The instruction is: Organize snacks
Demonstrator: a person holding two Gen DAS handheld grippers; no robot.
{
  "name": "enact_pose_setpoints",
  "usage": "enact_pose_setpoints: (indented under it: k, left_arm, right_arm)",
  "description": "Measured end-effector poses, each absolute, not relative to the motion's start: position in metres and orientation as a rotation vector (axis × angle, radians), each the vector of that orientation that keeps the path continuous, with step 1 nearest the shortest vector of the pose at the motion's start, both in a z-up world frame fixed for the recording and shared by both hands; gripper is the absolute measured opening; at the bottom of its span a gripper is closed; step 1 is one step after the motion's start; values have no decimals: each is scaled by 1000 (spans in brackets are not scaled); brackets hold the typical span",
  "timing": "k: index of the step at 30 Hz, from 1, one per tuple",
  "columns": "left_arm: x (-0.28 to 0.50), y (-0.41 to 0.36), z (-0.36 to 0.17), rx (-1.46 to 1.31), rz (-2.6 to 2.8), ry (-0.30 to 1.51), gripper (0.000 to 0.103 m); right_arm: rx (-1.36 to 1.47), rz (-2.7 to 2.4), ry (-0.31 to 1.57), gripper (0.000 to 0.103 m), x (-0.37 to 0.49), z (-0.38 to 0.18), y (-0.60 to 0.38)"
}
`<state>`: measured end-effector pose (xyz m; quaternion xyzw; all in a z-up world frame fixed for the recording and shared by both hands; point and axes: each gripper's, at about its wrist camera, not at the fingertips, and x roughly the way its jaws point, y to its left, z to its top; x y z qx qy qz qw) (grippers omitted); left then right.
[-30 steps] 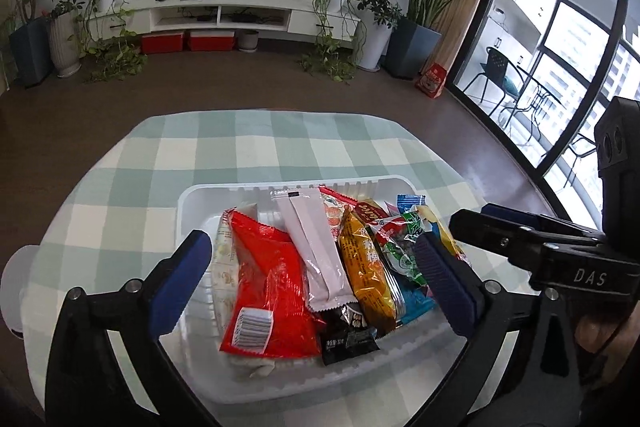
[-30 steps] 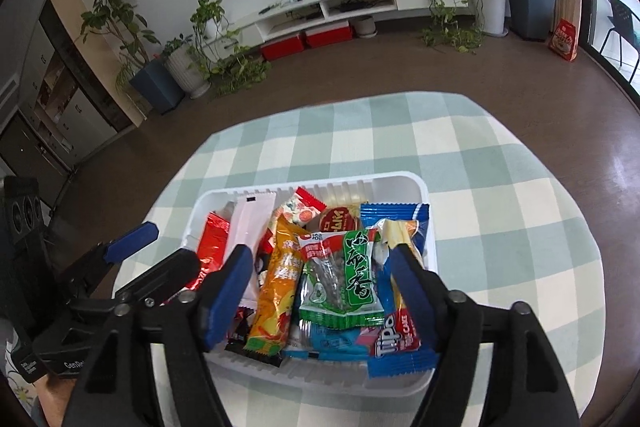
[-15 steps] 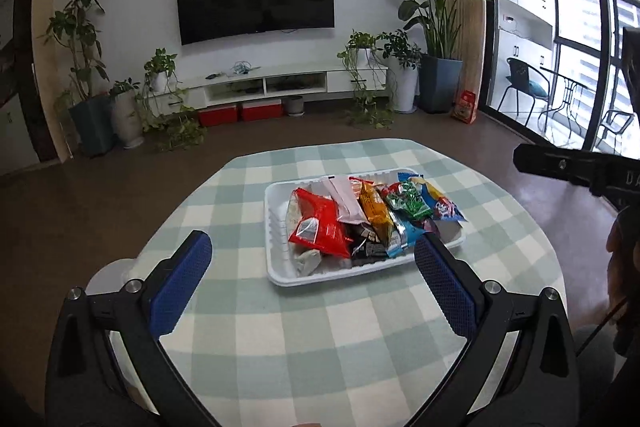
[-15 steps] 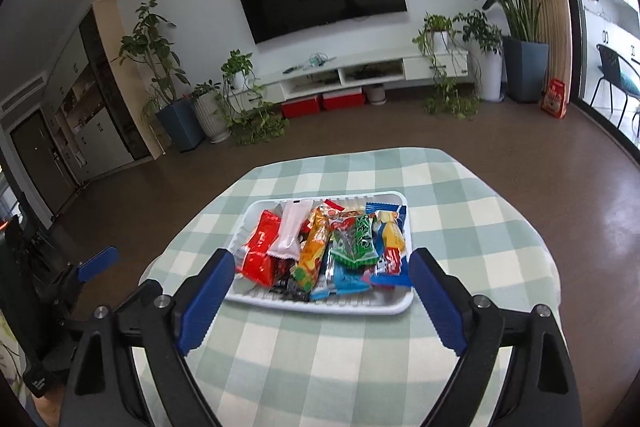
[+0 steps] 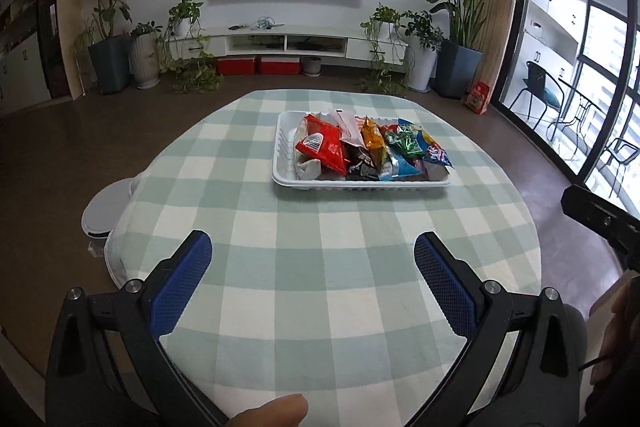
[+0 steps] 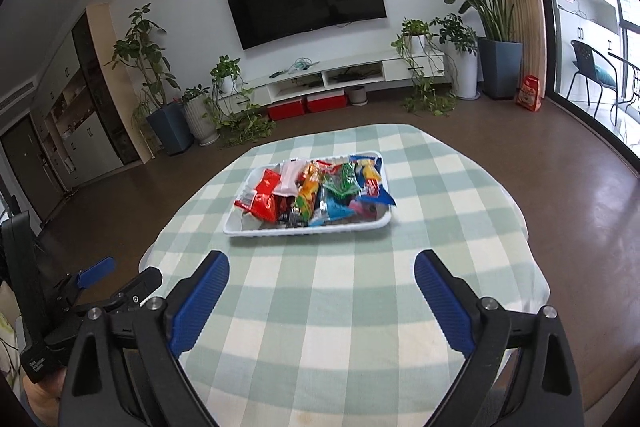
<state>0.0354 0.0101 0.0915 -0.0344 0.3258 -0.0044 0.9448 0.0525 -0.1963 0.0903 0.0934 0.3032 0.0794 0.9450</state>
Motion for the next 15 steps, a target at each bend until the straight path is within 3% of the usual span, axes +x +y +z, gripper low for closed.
enact_pose_setpoints:
  k: [15]
  left_arm:
    - [31, -3, 67, -49, 12, 738, 103]
  right_arm:
    - [74, 89, 668, 97, 23, 62, -168]
